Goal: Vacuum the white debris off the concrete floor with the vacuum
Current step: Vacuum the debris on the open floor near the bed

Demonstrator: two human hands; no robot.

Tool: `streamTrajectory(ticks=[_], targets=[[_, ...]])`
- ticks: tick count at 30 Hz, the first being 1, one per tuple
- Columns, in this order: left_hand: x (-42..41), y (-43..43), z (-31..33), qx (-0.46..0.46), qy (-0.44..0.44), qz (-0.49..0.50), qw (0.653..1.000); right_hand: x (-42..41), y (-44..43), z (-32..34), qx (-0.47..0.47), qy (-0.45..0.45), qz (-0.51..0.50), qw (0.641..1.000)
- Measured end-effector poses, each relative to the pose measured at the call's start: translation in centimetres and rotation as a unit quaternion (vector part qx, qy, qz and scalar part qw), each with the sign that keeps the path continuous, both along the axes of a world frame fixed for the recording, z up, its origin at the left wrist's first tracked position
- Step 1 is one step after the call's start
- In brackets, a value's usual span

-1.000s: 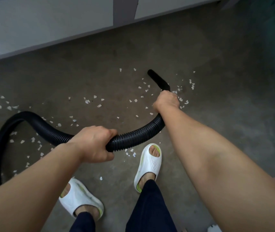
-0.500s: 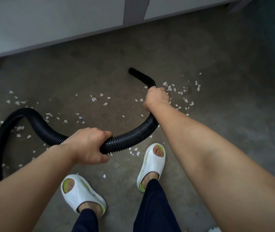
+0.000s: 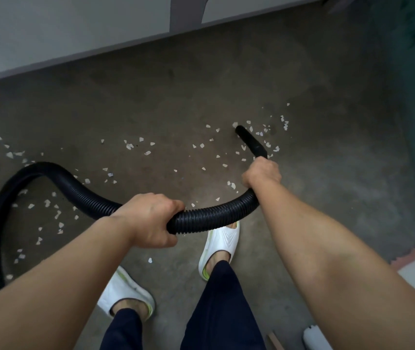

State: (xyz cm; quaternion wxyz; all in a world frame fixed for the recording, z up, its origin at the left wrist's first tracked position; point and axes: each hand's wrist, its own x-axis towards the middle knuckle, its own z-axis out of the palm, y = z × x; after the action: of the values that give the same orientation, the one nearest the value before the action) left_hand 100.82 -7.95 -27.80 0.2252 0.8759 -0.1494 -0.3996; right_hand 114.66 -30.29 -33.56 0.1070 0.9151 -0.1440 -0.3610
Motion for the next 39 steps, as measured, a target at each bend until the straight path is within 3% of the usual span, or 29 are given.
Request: streamTrajectory(ticks=[5,12,25,39], targets=[[1.8,-3.3,0.0,-0.008,-0.007,-0.018,1.000,0.9,-4.3,0.5,-0.001,-0.014,-0.048,0.999],[3.8,-6.7,0.4,0.006,0.020,-0.029,0.999,3.1,-7.0,0.2,0.034,-0.011,-0.035,0.999],[11.3,-18.0,1.7,-0.011,0.026,-0.019,0.999,9.5,-18.7,1.3,-0.007,-0.014,-0.072,0.997],[14.9,-20.5,1.6,0.003,0.031,0.008,0.999,14.7,-19.8,0.4,0.022,-0.028,-0.035,0.999]])
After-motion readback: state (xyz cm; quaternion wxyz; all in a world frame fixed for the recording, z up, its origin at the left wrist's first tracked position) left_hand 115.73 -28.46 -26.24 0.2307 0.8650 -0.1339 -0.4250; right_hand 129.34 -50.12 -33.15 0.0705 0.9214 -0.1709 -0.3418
